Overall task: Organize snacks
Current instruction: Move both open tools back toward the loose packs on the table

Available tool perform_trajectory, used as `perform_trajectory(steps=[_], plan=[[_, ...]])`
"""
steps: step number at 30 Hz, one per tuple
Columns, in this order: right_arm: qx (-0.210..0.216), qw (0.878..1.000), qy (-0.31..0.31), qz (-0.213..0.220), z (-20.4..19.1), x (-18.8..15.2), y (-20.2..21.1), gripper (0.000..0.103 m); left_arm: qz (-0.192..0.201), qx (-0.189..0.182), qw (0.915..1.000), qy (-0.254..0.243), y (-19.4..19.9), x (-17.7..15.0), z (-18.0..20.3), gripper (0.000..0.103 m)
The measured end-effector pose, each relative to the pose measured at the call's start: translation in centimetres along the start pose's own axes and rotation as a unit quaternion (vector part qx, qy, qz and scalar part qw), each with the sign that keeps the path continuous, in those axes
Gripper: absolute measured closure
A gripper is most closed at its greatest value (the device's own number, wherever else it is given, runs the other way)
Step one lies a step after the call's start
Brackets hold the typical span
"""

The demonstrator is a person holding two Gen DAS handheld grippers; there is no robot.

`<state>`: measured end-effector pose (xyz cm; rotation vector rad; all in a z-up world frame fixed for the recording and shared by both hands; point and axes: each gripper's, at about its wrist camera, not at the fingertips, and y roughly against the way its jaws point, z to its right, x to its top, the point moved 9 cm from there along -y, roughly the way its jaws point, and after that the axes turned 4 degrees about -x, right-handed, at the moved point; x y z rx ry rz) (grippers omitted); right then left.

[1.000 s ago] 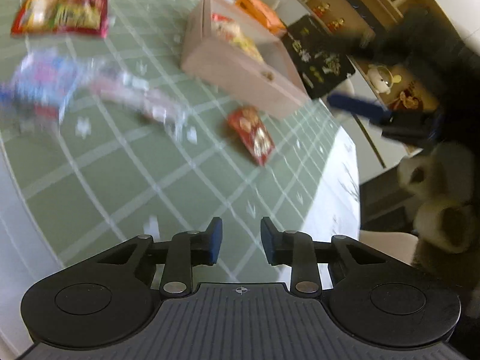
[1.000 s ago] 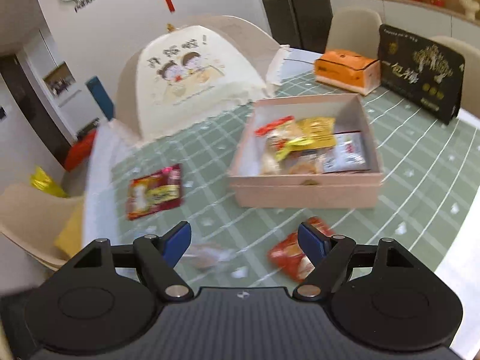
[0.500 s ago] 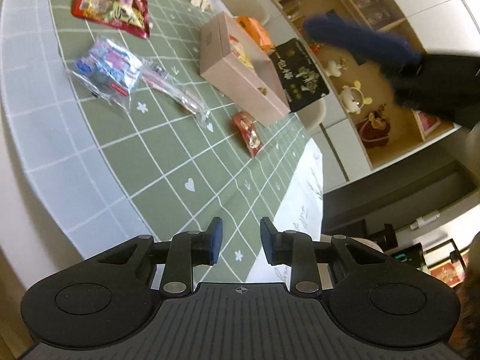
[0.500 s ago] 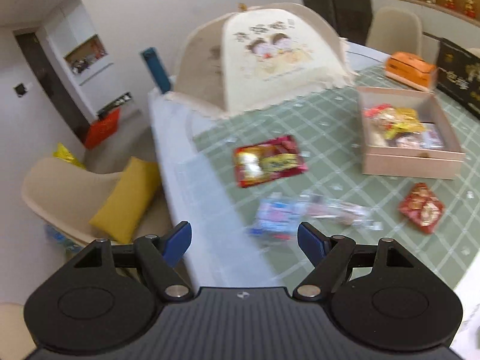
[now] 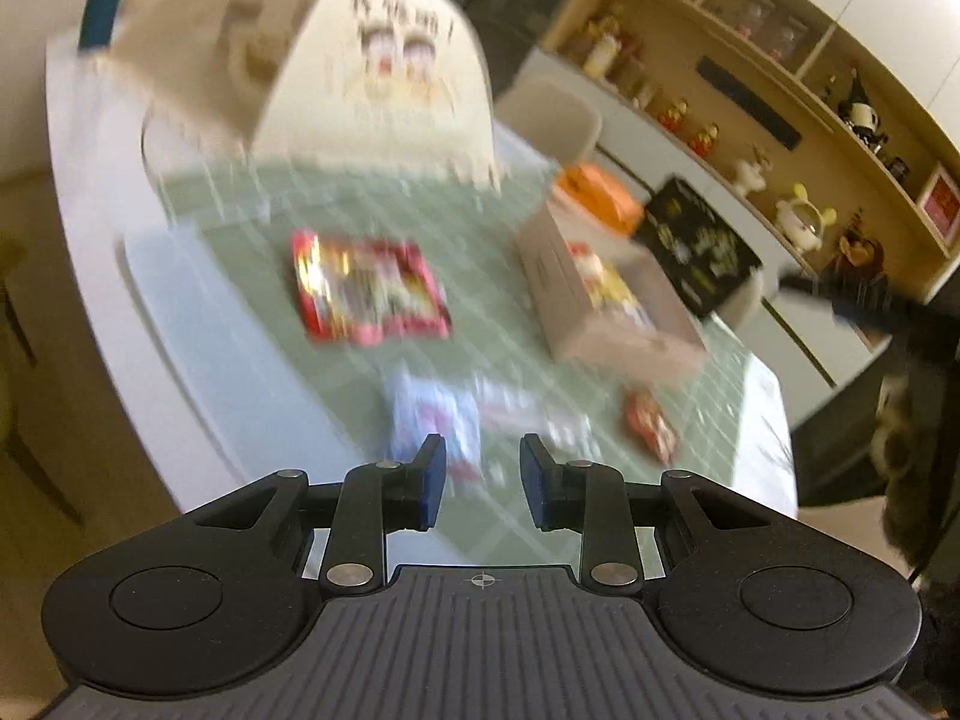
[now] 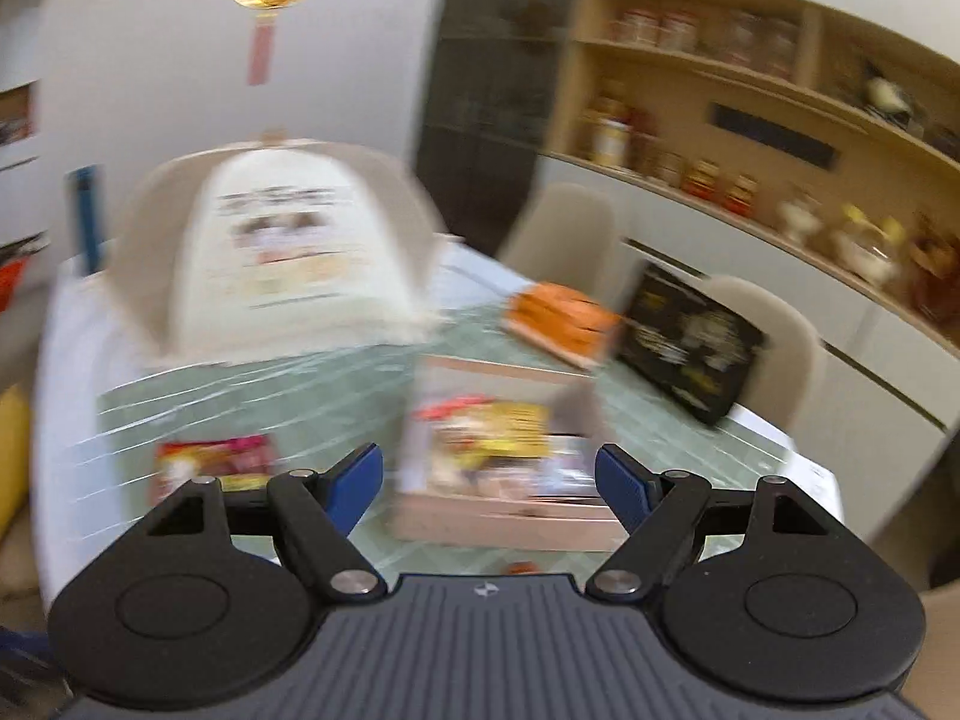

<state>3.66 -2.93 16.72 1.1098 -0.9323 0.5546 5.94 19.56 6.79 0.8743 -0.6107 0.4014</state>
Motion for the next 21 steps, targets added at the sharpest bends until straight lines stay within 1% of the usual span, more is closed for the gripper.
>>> perform_trajectory(steps=[2, 3, 5, 6, 8, 10, 12, 13, 15, 17, 19, 21], plan=[[0.003, 1.000, -0.020, -0.011, 2.5, -0.9, -2.3, 0.024, 0.013, 0.010, 0.9999, 0.007, -0.5, 1.3, 0.3, 0.072], [0.013, 0.999, -0.031, -0.026, 3.3, -1.6, -3.1, 0.024, 0.017, 0.004, 0.9997, 0.018, -1.0, 1.6, 0.6, 0.072], [0.048, 0.995, -0.064, -0.053, 4.0, -3.9, -4.6, 0.024, 0.019, -0.002, 0.9995, 0.024, -2.4, 1.4, 1.3, 0.072], [0.061, 0.993, -0.075, -0.066, 3.9, -5.2, -5.2, 0.024, 0.015, -0.001, 0.9996, 0.025, -3.2, 1.0, 1.5, 0.072], [0.074, 0.989, -0.085, -0.099, 3.0, -7.9, -6.5, 0.024, -0.003, -0.011, 0.9994, 0.032, -4.5, -0.1, 1.7, 0.072], [0.100, 0.981, -0.099, -0.130, 1.7, -10.2, -7.3, 0.024, -0.024, -0.015, 0.9990, 0.035, -5.9, -1.1, 1.9, 0.072], [0.121, 0.977, -0.113, -0.136, 0.8, -12.1, -7.1, 0.024, -0.039, -0.016, 0.9984, 0.037, -6.7, -2.0, 1.8, 0.072], [0.118, 0.978, -0.114, -0.132, 0.5, -12.9, -6.9, 0.024, -0.045, -0.019, 0.9980, 0.041, -6.9, -2.3, 1.6, 0.072], [0.095, 0.982, -0.121, -0.113, 0.2, -14.9, -6.2, 0.024, -0.055, -0.029, 0.9968, 0.051, -7.2, -2.8, 1.2, 0.073], [0.078, 0.981, -0.147, -0.096, 0.8, -16.9, -4.8, 0.024, -0.063, -0.038, 0.9956, 0.058, -7.3, -3.1, 0.9, 0.073], [0.067, 0.980, -0.162, -0.097, 1.4, -19.0, -3.6, 0.024, -0.073, -0.050, 0.9943, 0.059, -7.6, -3.3, 0.9, 0.073], [0.043, 0.980, -0.161, -0.112, 2.3, -21.4, -3.0, 0.024, -0.079, -0.059, 0.9936, 0.056, -8.0, -3.3, 0.9, 0.073]])
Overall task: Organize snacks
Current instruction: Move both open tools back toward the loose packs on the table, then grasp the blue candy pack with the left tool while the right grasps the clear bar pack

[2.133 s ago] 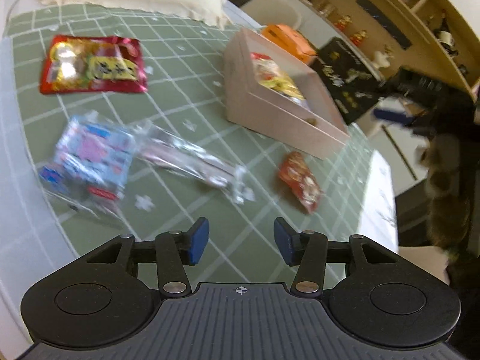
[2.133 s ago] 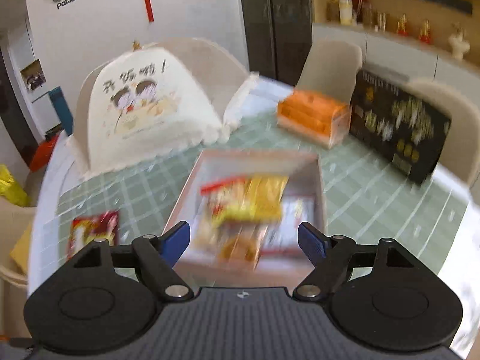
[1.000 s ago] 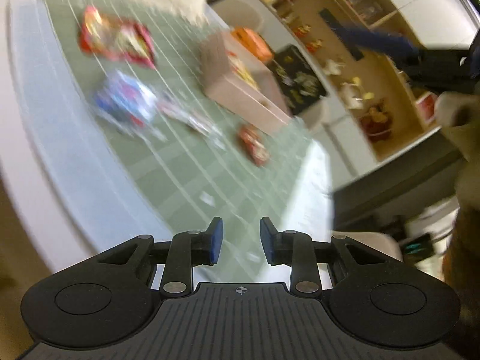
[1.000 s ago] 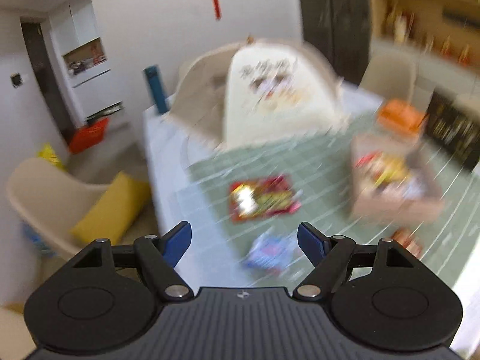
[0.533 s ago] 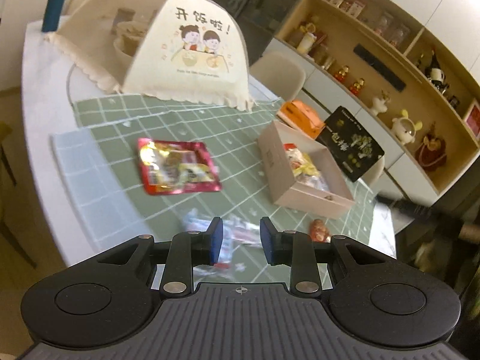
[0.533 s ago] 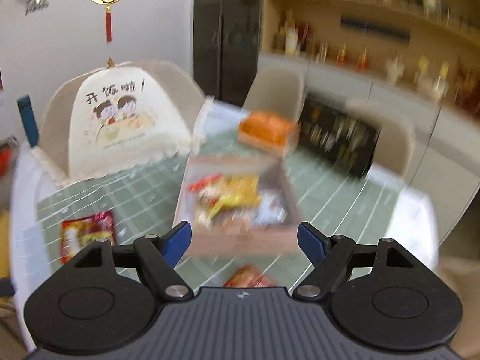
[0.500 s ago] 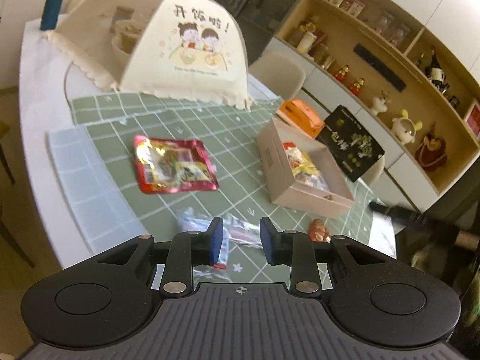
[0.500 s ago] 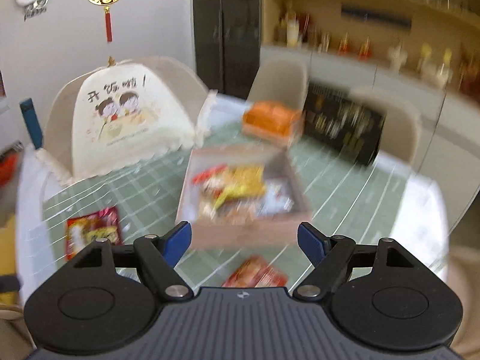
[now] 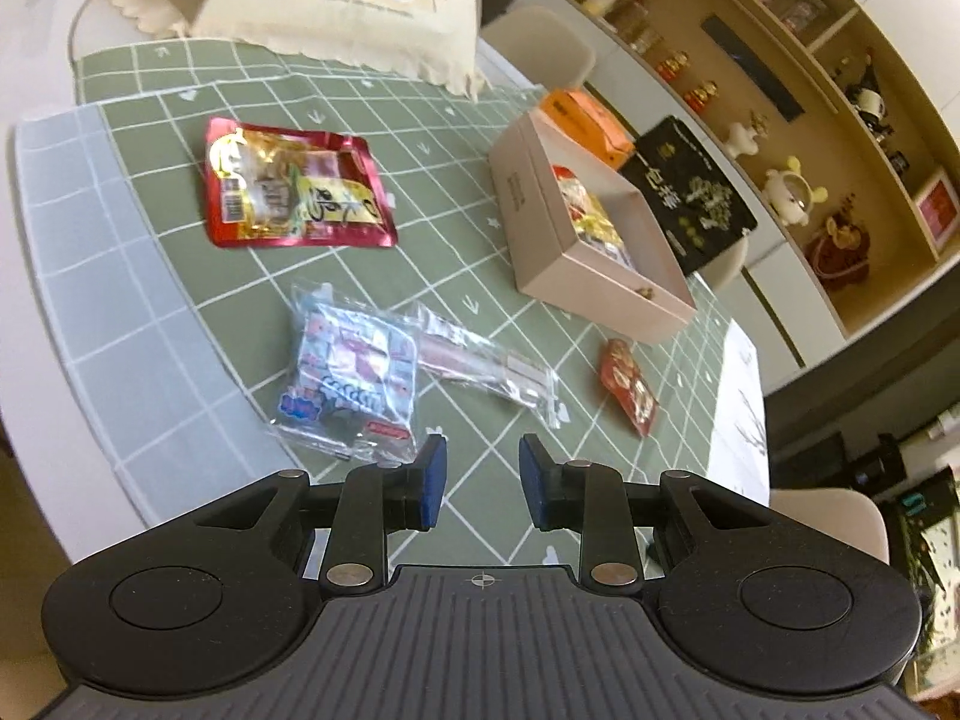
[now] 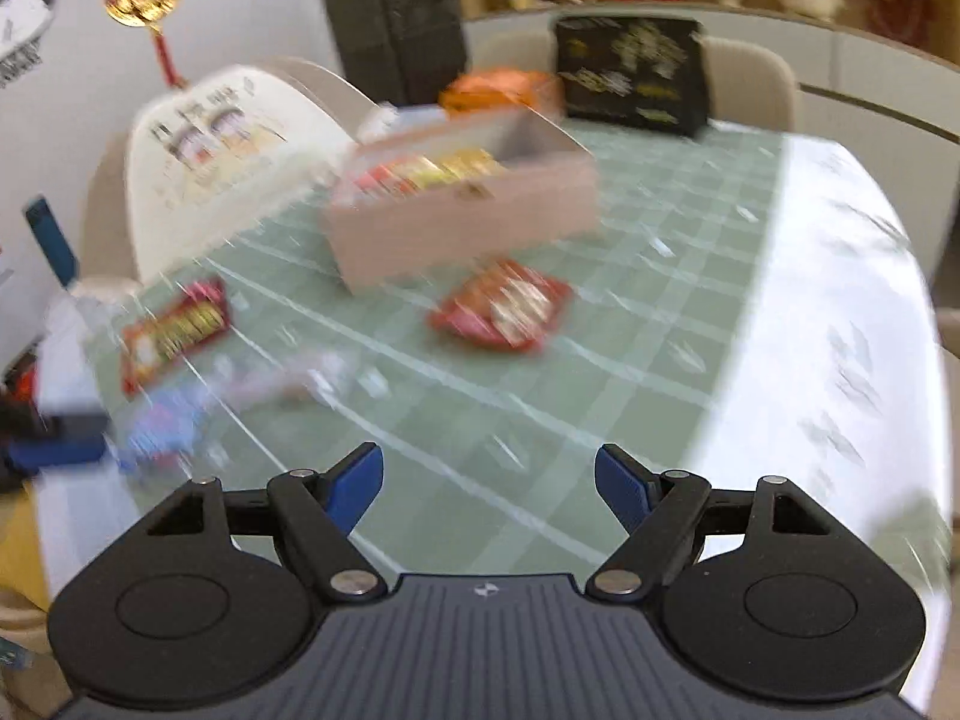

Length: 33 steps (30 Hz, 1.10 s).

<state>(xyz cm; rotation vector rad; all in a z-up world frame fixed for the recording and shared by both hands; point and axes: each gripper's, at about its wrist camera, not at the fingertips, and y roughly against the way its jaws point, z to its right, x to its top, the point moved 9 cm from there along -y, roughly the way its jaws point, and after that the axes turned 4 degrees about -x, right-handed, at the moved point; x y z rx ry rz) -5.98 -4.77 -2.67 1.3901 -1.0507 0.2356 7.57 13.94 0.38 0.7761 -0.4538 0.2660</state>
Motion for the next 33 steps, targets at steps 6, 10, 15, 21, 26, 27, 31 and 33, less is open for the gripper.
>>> perform_trajectory(steps=[6, 10, 15, 21, 26, 27, 31, 33], plan=[[-0.089, 0.995, -0.045, 0.017, 6.0, -3.6, 2.0, 0.024, -0.013, -0.013, 0.9997, -0.016, -1.2, 0.3, 0.6, 0.073], [-0.116, 0.993, -0.027, 0.008, 7.2, -3.9, 3.1, 0.025, -0.002, -0.008, 0.9992, -0.038, -0.9, 1.0, 1.3, 0.073], [-0.029, 0.999, 0.017, 0.027, 5.7, 1.8, 6.6, 0.024, 0.044, 0.016, 0.9971, -0.061, 0.4, 3.3, 1.9, 0.073], [0.040, 0.995, 0.087, 0.000, 2.7, 8.3, 2.4, 0.024, 0.051, 0.084, 0.9932, -0.063, -1.9, 5.2, 1.0, 0.072], [0.035, 0.998, 0.051, 0.008, 1.9, 9.6, -3.0, 0.024, 0.045, 0.074, 0.9952, -0.045, -4.0, 3.8, 0.8, 0.072], [0.032, 0.999, 0.032, 0.004, 1.8, 9.9, -3.8, 0.024, 0.040, 0.070, 0.9955, -0.049, -4.6, 3.4, 1.0, 0.072], [0.106, 0.994, -0.021, -0.028, -1.3, 11.1, -5.1, 0.024, 0.044, 0.111, 0.9899, -0.077, -5.4, 3.4, 0.4, 0.072], [0.123, 0.992, -0.009, -0.021, -2.9, 12.1, -4.5, 0.024, 0.047, 0.139, 0.9851, -0.090, -5.1, 4.4, -0.5, 0.072]])
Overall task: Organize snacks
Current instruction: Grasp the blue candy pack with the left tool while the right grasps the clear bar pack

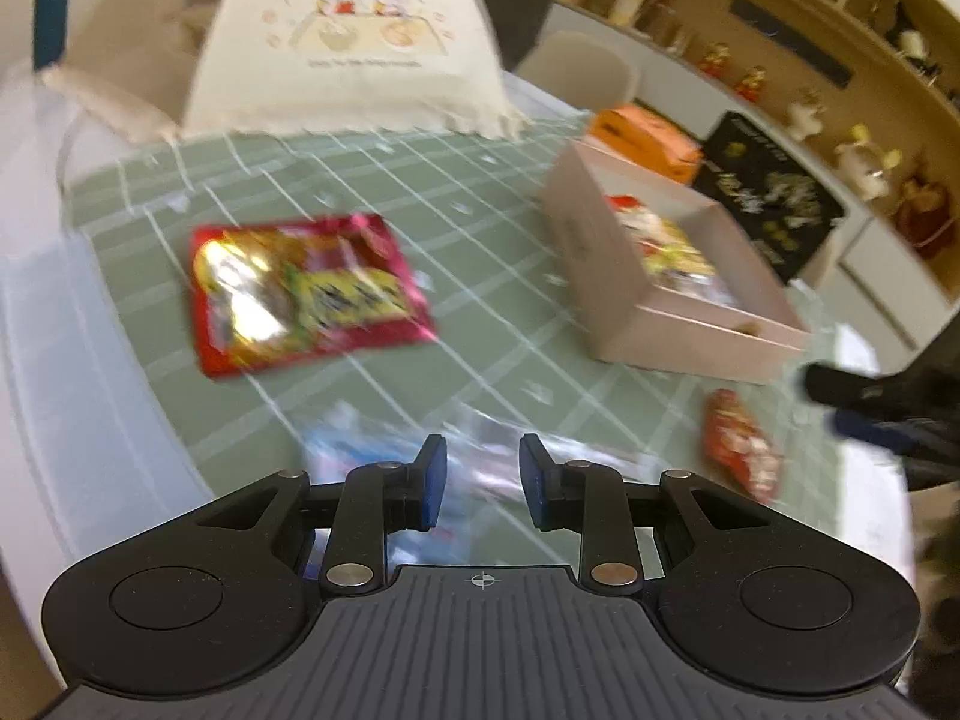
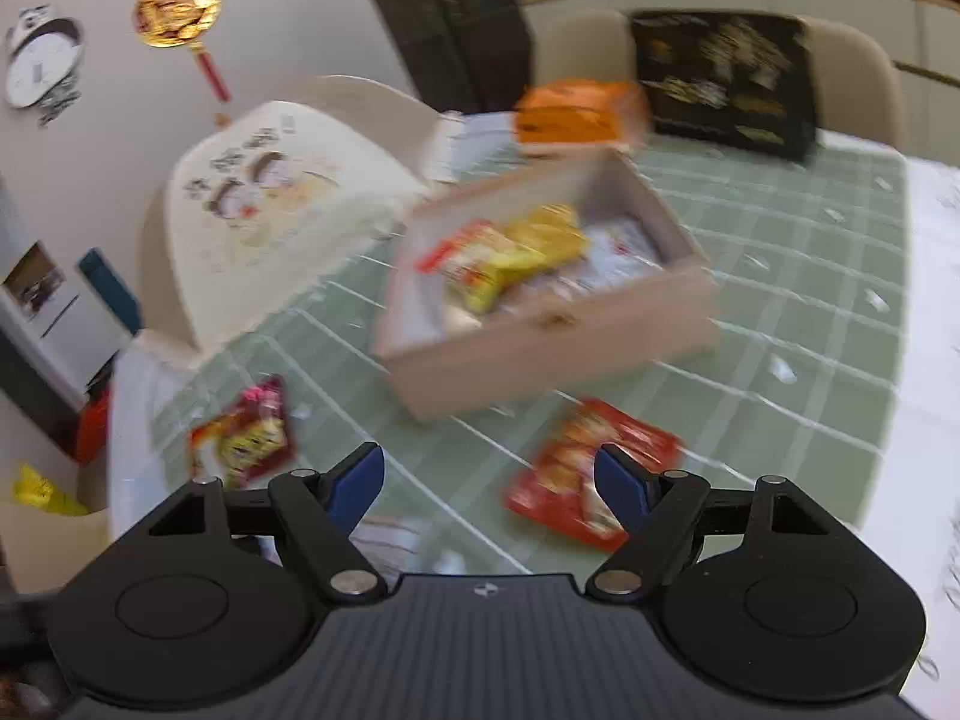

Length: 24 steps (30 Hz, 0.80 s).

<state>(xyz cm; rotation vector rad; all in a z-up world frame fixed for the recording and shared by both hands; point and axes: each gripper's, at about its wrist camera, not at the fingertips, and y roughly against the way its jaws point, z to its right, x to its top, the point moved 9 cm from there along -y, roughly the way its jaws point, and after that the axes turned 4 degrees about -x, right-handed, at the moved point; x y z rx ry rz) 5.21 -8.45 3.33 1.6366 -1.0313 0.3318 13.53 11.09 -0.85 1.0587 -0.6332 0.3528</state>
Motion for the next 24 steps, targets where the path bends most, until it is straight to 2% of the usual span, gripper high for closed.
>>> perform_trajectory(steps=[2, 4, 7, 10, 13, 15, 17, 20, 22, 23, 24], plan=[[-0.002, 0.999, 0.034, 0.010, -0.9, 0.7, 0.6, 0.024, -0.005, 0.034, 0.9994, -0.009, 0.0, 1.1, -1.6, 0.072], [-0.030, 0.996, 0.087, 0.012, -1.0, 0.9, 0.4, 0.024, -0.027, 0.051, 0.9983, 0.009, -0.4, 1.8, -3.6, 0.072], [-0.069, 0.987, 0.145, -0.013, 0.1, -0.1, -1.4, 0.024, -0.058, 0.040, 0.9971, 0.028, -1.5, 1.4, -4.6, 0.069], [-0.069, 0.983, 0.166, -0.040, 1.4, -1.5, -2.9, 0.024, -0.070, 0.028, 0.9971, 0.005, -1.8, -0.1, -3.2, 0.061], [-0.052, 0.984, 0.163, -0.054, 1.9, -2.3, -3.7, 0.024, -0.076, 0.000, 0.9967, -0.029, -2.0, -1.6, -1.0, 0.055], [-0.014, 0.982, 0.180, -0.061, 0.9, -2.7, -4.1, 0.024, -0.078, -0.016, 0.9964, -0.030, -1.9, -2.3, 0.0, 0.055], [0.019, 0.968, 0.239, -0.067, -1.6, -3.6, -4.8, 0.024, -0.073, -0.022, 0.9971, -0.011, -1.2, -2.5, 0.1, 0.056], [0.041, 0.946, 0.314, -0.071, -5.2, -4.9, -6.6, 0.024, -0.049, -0.003, 0.9988, -0.005, 1.1, -2.5, -0.7, 0.056], [0.054, 0.943, 0.321, -0.071, -6.9, -5.2, -8.1, 0.025, -0.053, -0.001, 0.9983, -0.026, 2.1, -2.8, -0.7, 0.056], [0.068, 0.944, 0.314, -0.078, -7.6, -5.2, -8.6, 0.031, -0.061, -0.003, 0.9973, -0.039, 2.2, -3.1, -0.4, 0.056], [0.082, 0.944, 0.307, -0.091, -8.1, -5.3, -8.8, 0.048, -0.070, -0.007, 0.9957, -0.060, 2.4, -3.4, 0.1, 0.056]])
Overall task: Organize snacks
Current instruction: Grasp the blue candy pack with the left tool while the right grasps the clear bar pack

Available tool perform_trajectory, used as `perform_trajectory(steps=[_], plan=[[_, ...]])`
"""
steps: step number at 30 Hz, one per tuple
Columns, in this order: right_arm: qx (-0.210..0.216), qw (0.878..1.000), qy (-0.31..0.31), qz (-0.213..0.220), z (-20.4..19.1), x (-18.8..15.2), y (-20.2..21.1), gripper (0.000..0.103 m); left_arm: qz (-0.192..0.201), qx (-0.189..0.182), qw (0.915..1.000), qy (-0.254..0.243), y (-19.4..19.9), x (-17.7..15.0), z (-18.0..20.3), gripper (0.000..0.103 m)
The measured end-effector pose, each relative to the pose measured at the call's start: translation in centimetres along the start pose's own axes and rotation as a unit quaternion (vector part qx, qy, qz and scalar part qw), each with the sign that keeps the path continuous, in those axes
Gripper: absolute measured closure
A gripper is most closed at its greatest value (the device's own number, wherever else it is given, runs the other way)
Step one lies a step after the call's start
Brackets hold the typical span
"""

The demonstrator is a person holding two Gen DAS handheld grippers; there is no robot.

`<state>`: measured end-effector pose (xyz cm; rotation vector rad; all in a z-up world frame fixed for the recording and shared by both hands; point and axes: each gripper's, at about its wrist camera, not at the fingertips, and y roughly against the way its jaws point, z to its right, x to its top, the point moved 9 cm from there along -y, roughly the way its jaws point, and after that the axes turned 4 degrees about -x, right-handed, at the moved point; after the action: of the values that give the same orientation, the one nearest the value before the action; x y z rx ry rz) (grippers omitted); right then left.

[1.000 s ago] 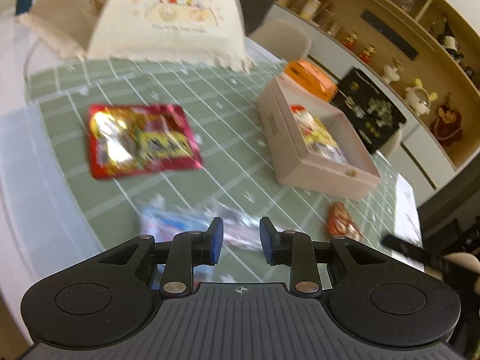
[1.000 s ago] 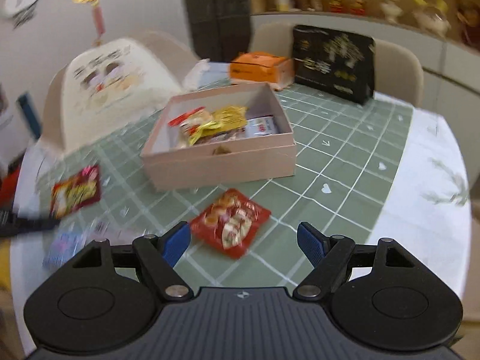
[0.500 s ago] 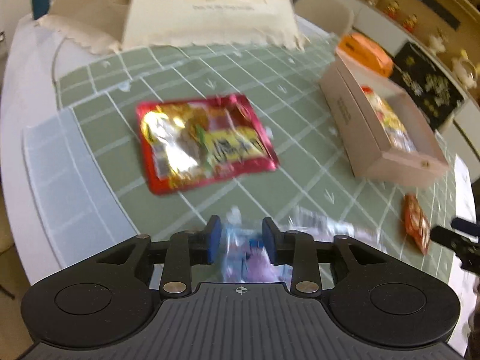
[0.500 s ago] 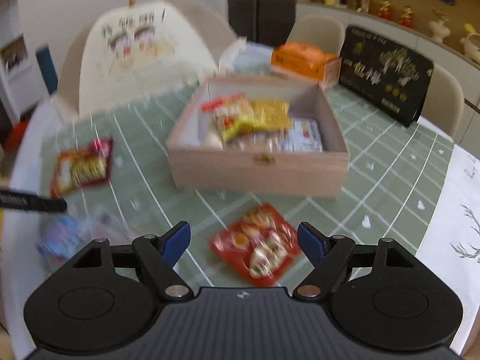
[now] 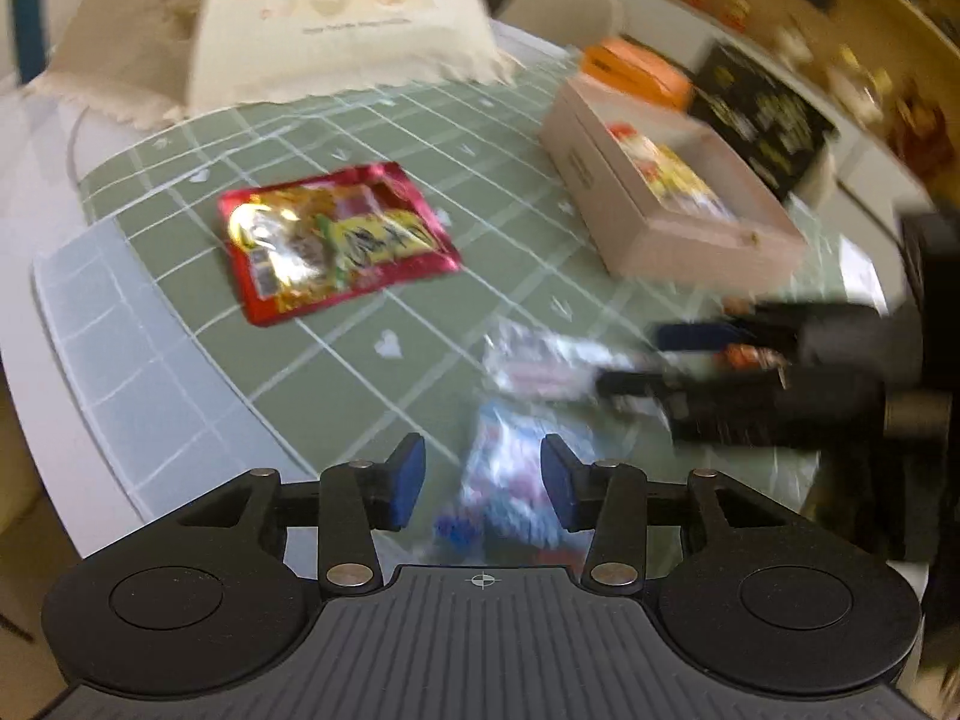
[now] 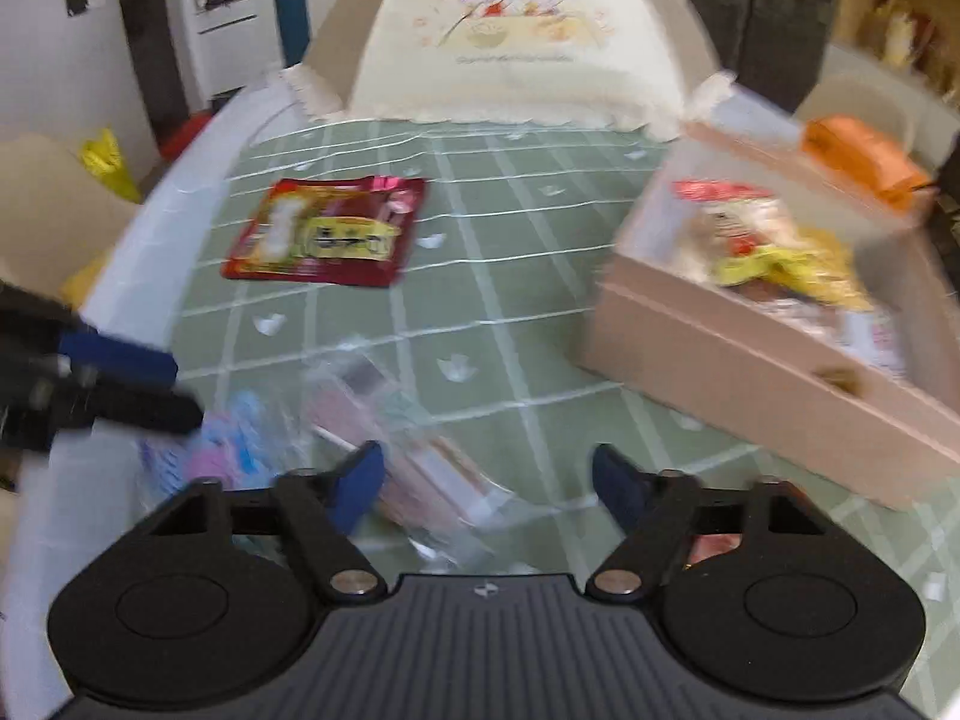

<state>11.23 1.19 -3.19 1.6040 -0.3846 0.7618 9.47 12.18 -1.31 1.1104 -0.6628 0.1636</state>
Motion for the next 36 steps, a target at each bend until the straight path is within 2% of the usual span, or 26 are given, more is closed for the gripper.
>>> perform_trajectory(steps=[1, 3, 6, 8, 10, 12, 14, 15, 16, 17, 18, 19, 20, 21, 24, 26, 27, 29, 34, 35, 36], plan=[[0.020, 1.000, -0.009, -0.006, -0.5, 0.1, 0.1, 0.066, -0.007, -0.001, 0.9997, -0.023, -0.1, -0.3, 0.7, 0.056], [0.027, 1.000, -0.009, -0.010, -1.0, -0.2, 1.0, 0.077, -0.024, 0.007, 0.9964, -0.081, -0.8, -1.3, 2.6, 0.056], [0.010, 1.000, -0.015, -0.024, -0.3, -2.5, 2.9, 0.084, -0.025, 0.044, 0.9861, -0.159, -2.0, -2.4, 4.7, 0.053], [0.000, 0.998, -0.036, -0.045, 1.0, -4.9, 4.5, 0.087, -0.023, 0.053, 0.9820, -0.180, -2.5, -2.8, 5.8, 0.043], [-0.009, 0.997, -0.055, -0.054, 2.1, -6.8, 5.7, 0.087, -0.027, 0.044, 0.9828, -0.177, -3.1, -3.0, 6.6, 0.019], [-0.024, 0.997, -0.059, -0.053, 3.0, -8.1, 6.9, 0.086, -0.028, 0.034, 0.9858, -0.162, -3.2, -2.9, 6.6, 0.018], [-0.034, 0.997, -0.057, -0.041, 3.2, -8.6, 7.8, 0.083, -0.021, 0.041, 0.9888, -0.142, -2.6, -2.4, 5.8, 0.025], [-0.040, 0.997, -0.053, -0.036, 3.4, -8.6, 8.0, 0.075, -0.017, 0.055, 0.9892, -0.135, -2.5, -2.1, 5.2, 0.026], [-0.045, 0.997, -0.050, -0.031, 3.3, -8.4, 8.1, 0.062, -0.018, 0.070, 0.9889, -0.130, -2.3, -1.7, 4.4, 0.026], [-0.051, 0.997, -0.047, -0.024, 3.2, -8.3, 8.3, 0.054, -0.023, 0.075, 0.9893, -0.123, -2.4, -1.4, 3.6, 0.026], [-0.054, 0.997, -0.044, -0.019, 3.1, -8.0, 8.4, 0.040, -0.032, 0.072, 0.9902, -0.116, -2.7, -1.2, 3.0, 0.025], [-0.056, 0.998, -0.039, -0.014, 2.8, -7.7, 8.4, 0.036, -0.044, 0.061, 0.9916, -0.105, -3.2, -1.1, 2.6, 0.023], [-0.055, 0.998, -0.033, -0.012, 2.4, -7.3, 8.3, 0.036, -0.057, 0.045, 0.9933, -0.090, -3.8, -1.2, 2.2, 0.023], [-0.054, 0.998, -0.027, -0.011, 1.9, -6.8, 8.0, 0.036, -0.053, 0.034, 0.9946, -0.083, -4.2, -1.1, 2.0, 0.019], [-0.064, 0.998, 0.000, -0.007, 0.8, -5.4, 7.2, 0.027, -0.035, 0.039, 0.9956, -0.078, -4.7, -0.4, 1.7, 0.018], [-0.080, 0.997, 0.020, -0.007, 0.3, -4.5, 6.2, 0.026, -0.031, 0.033, 0.9973, -0.059, -4.3, -0.5, 1.6, 0.027], [-0.085, 0.996, 0.026, -0.008, 0.1, -4.1, 5.7, 0.026, -0.027, 0.023, 0.9980, -0.053, -3.6, -0.8, 1.6, 0.037], [-0.083, 0.996, 0.027, -0.013, -0.3, -3.1, 4.6, 0.026, -0.026, 0.018, 0.9988, -0.038, -2.5, -1.9, 1.3, 0.038], [-0.036, 0.999, 0.012, -0.031, -1.7, -1.4, 1.6, 0.027, -0.011, 0.027, 0.9995, -0.008, -1.0, -3.7, 1.1, 0.037], [-0.034, 0.999, 0.010, -0.040, -2.0, -1.2, 0.7, 0.031, -0.012, 0.029, 0.9995, -0.007, -1.0, -3.7, 1.1, 0.036], [-0.031, 0.998, 0.010, -0.047, -2.3, -1.1, 0.2, 0.046, -0.016, 0.032, 0.9993, -0.008, -1.1, -3.7, 1.2, 0.036]])
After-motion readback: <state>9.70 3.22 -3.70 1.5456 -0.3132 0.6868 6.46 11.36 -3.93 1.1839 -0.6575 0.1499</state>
